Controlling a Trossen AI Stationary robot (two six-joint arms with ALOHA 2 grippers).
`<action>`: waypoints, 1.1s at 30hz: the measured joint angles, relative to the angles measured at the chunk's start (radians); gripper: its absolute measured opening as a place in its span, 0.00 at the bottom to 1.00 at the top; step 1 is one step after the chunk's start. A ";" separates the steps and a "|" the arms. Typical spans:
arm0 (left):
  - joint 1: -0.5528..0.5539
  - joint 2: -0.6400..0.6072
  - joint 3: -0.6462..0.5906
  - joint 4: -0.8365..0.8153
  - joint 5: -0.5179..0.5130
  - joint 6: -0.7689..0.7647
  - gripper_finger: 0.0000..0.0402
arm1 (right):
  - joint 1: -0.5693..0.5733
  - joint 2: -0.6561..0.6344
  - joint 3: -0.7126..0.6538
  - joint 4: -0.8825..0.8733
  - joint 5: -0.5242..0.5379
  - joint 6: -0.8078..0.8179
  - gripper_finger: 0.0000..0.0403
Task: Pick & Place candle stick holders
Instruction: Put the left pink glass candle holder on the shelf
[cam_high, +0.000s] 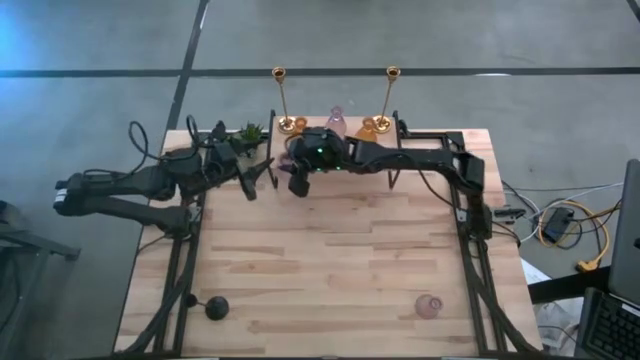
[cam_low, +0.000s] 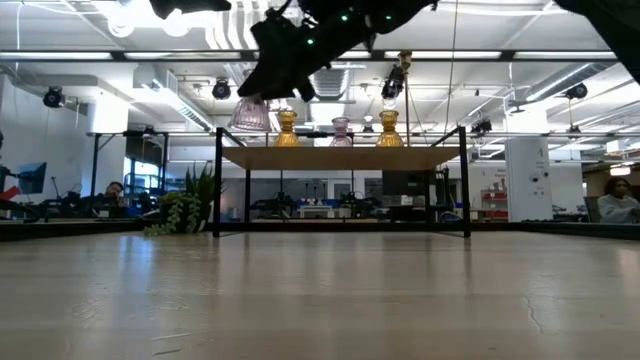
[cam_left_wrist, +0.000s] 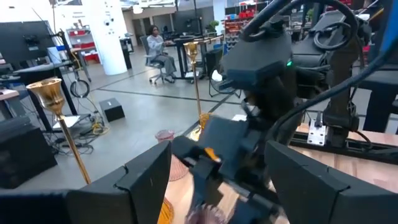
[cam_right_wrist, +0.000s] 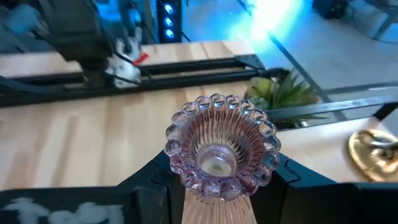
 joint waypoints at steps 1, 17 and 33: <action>0.000 0.000 0.000 -0.001 0.000 0.000 0.66 | -0.004 0.019 0.036 -0.041 0.012 -0.009 0.29; 0.000 -0.006 0.000 -0.003 0.000 0.002 0.66 | -0.063 0.134 0.238 -0.170 0.017 -0.015 0.29; 0.000 -0.006 0.000 0.005 0.000 -0.001 0.66 | -0.101 0.134 0.229 -0.139 -0.159 -0.059 0.29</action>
